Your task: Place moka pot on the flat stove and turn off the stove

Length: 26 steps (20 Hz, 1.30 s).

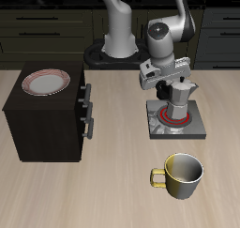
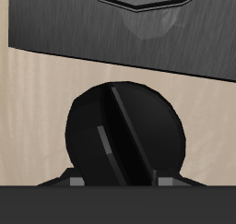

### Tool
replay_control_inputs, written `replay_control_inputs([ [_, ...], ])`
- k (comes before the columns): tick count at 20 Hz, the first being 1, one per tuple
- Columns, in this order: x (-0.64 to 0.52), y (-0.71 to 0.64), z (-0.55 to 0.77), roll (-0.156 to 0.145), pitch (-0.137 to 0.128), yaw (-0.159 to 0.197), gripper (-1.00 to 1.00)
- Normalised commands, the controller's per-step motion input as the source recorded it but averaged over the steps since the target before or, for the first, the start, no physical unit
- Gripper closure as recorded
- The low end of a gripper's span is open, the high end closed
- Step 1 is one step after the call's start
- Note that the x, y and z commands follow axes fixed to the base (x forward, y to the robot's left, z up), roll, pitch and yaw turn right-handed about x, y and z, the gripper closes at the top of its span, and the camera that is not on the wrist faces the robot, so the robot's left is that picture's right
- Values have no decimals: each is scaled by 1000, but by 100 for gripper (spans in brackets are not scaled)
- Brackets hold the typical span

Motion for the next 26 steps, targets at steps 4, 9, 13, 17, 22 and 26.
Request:
replay_control_inputs([
  [4, 74, 27, 60, -5, -8, -61, 100],
  [9, 80, 2, 13, -17, -5, -63, 100],
  [13, 45, -3, -2, -11, 13, -52, 100],
  [17, 77, 66, 46, 7, 0, -90, 100],
  [22, 32, 78, 15, -1, 1, -76, 100],
  [26, 37, 79, 33, 9, 14, -73, 100],
])
